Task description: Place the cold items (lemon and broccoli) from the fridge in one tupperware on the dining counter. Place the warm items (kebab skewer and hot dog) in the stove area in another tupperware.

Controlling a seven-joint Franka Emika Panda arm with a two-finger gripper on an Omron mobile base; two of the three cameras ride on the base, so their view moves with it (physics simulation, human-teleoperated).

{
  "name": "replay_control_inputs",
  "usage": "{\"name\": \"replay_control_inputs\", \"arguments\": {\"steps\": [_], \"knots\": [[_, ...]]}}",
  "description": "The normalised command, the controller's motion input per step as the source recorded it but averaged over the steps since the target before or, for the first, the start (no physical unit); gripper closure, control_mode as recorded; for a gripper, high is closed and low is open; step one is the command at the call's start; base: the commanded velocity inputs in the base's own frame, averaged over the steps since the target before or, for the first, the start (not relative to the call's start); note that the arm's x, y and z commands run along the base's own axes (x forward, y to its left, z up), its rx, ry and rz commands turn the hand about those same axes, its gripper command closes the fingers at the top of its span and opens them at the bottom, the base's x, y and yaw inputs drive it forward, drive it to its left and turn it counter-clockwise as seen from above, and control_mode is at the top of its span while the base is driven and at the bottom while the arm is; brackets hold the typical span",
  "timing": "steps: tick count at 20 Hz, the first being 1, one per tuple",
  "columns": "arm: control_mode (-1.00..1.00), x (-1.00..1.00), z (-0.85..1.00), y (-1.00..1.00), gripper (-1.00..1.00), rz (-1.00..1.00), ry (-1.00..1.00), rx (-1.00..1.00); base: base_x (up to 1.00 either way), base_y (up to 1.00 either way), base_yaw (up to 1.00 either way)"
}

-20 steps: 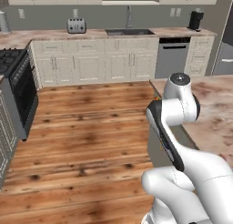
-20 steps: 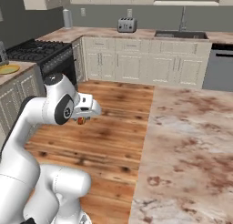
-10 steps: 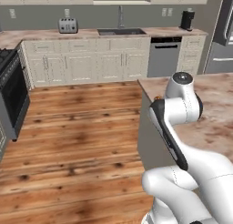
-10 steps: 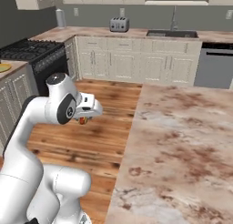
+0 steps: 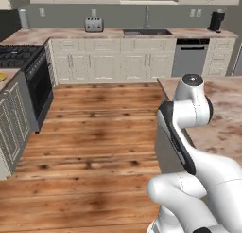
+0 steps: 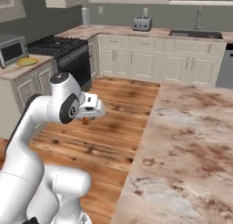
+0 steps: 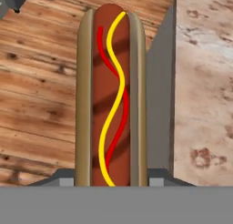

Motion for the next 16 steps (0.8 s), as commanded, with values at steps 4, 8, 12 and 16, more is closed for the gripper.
{"name": "replay_control_inputs", "arguments": {"steps": [4,8,12,16], "knots": [[1.0,0.0,0.0,0.0,1.0,0.0,0.0,0.0,-0.83,0.58,0.52],[1.0,0.0,0.0,0.0,1.0,0.0,0.0,0.0,-0.96,0.04,0.09],[1.0,0.0,0.0,0.0,1.0,0.0,0.0,0.0,-1.0,-0.37,-0.2],[1.0,0.0,0.0,0.0,1.0,0.0,0.0,0.0,-0.74,-0.62,-0.41]]}}
